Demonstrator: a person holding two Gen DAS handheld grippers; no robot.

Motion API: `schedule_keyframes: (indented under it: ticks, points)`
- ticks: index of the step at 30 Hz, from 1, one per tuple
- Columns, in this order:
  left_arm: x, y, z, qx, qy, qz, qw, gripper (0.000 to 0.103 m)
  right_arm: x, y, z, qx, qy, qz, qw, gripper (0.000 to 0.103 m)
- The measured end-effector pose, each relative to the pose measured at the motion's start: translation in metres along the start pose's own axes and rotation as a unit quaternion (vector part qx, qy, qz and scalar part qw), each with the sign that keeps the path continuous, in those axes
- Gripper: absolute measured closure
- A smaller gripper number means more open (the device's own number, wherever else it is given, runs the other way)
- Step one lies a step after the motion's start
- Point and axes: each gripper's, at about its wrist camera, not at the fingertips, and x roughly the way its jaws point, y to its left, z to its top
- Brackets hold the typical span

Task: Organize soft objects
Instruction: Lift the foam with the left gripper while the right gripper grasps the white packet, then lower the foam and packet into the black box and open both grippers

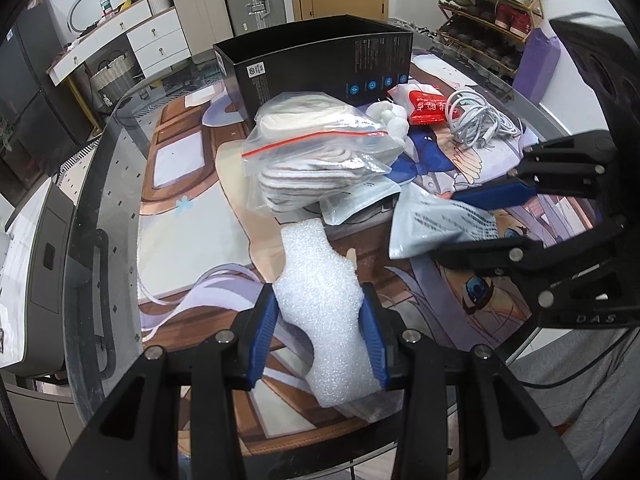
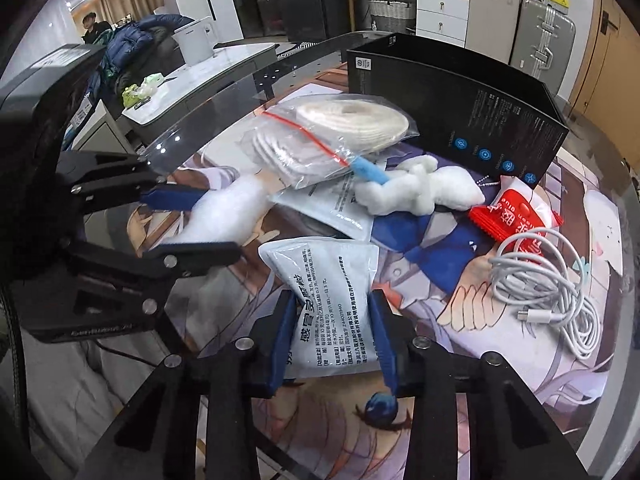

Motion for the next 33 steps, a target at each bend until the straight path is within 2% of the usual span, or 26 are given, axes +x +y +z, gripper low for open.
schedule_keyframes:
  ticks: [8, 16, 27, 33]
  points:
    - [-0.004, -0.001, 0.002, 0.002, -0.007, -0.005, 1.0, 0.063, -0.013, 0.002, -0.007, -0.001, -0.007, 0.005, 1.0, 0.068]
    - [-0.023, -0.003, 0.005, 0.007, -0.031, -0.009, 0.9995, 0.063, -0.048, -0.001, -0.012, 0.005, -0.042, 0.005, 0.999, 0.068]
    - [-0.06, -0.009, 0.028, 0.015, -0.092, -0.016, 0.9955, 0.063, -0.102, -0.013, 0.003, 0.019, -0.111, -0.009, 0.994, 0.068]
    - [-0.08, -0.007, 0.049, 0.028, -0.138, 0.008, 0.99, 0.063, -0.127, -0.021, 0.021, 0.022, -0.153, -0.033, 0.987, 0.068]
